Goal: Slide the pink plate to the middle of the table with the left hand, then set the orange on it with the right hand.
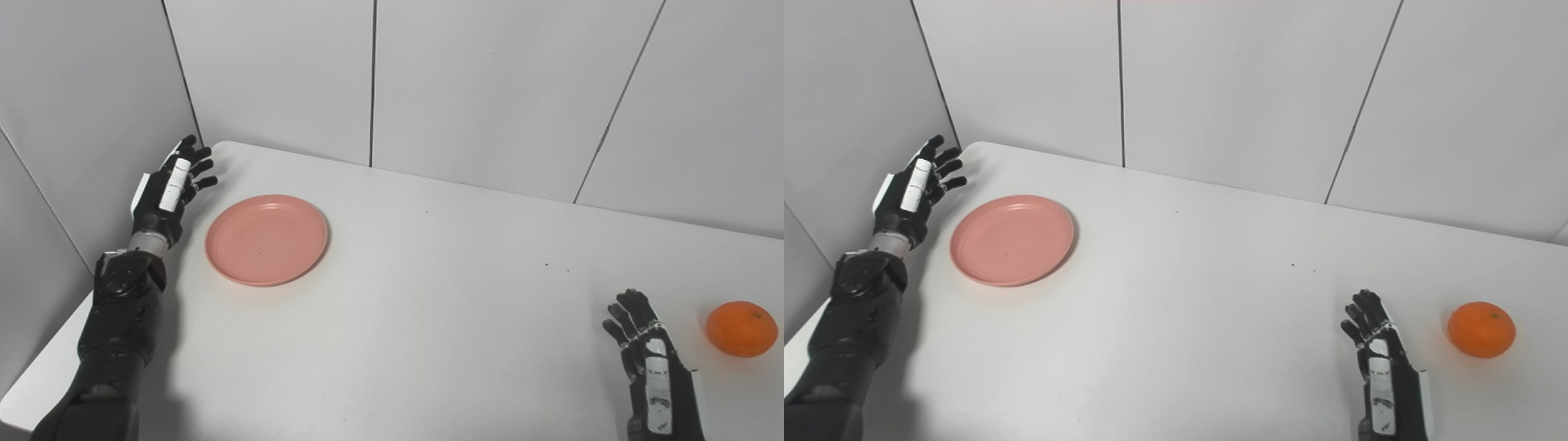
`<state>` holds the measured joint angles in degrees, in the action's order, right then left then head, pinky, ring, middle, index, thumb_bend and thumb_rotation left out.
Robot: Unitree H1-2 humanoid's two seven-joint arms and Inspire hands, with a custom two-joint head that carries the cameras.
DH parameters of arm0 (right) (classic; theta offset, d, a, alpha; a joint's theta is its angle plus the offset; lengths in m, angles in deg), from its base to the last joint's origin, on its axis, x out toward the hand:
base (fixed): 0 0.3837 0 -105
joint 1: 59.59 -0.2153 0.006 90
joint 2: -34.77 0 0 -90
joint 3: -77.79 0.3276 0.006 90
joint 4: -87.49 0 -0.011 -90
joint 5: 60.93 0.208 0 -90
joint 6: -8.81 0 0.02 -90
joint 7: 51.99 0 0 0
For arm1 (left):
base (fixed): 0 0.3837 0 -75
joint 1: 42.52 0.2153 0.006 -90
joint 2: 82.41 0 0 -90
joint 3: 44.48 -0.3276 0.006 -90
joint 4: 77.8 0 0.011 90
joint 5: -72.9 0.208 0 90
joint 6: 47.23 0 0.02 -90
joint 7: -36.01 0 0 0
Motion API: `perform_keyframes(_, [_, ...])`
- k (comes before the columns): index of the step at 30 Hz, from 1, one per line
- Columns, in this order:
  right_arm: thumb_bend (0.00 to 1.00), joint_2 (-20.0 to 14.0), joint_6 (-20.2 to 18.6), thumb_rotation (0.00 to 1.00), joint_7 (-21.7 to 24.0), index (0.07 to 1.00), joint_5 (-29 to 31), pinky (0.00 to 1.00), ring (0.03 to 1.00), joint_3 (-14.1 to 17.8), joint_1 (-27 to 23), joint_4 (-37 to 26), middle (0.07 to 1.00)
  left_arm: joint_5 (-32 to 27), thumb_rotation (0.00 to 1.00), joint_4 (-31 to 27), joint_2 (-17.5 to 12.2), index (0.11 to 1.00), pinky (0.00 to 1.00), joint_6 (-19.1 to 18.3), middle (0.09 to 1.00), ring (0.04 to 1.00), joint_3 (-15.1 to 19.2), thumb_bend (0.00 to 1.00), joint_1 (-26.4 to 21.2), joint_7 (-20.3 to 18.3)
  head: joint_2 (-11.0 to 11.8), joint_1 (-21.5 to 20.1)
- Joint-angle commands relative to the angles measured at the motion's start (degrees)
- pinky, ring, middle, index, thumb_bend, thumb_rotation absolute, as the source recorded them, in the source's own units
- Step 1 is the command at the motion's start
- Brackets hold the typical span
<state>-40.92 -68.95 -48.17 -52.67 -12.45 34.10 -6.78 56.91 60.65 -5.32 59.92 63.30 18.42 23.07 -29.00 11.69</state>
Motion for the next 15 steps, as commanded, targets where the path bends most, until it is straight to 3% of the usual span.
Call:
perform_keyframes(1, [0.77, 0.55, 0.67, 0.88, 0.43, 0.854, 0.43, 0.87, 0.883, 0.0, 3.09, 4.56, 0.885, 0.77, 0.84, -0.3, -1.95, 0.928, 0.84, 3.27, 0.888, 0.887, -0.42, 0.89, -2.66, -0.65, -0.09, -0.09])
perform_keyframes(15, [0.76, 0.65, 0.48, 0.88, 0.47, 0.853, 0.68, 0.86, 0.876, 0.07, 3.13, 4.37, 0.883, -0.19, 0.81, 9.76, -2.03, 0.943, 0.87, 8.03, 0.917, 0.917, -0.71, 0.95, -3.62, -3.49, -0.25, -0.2])
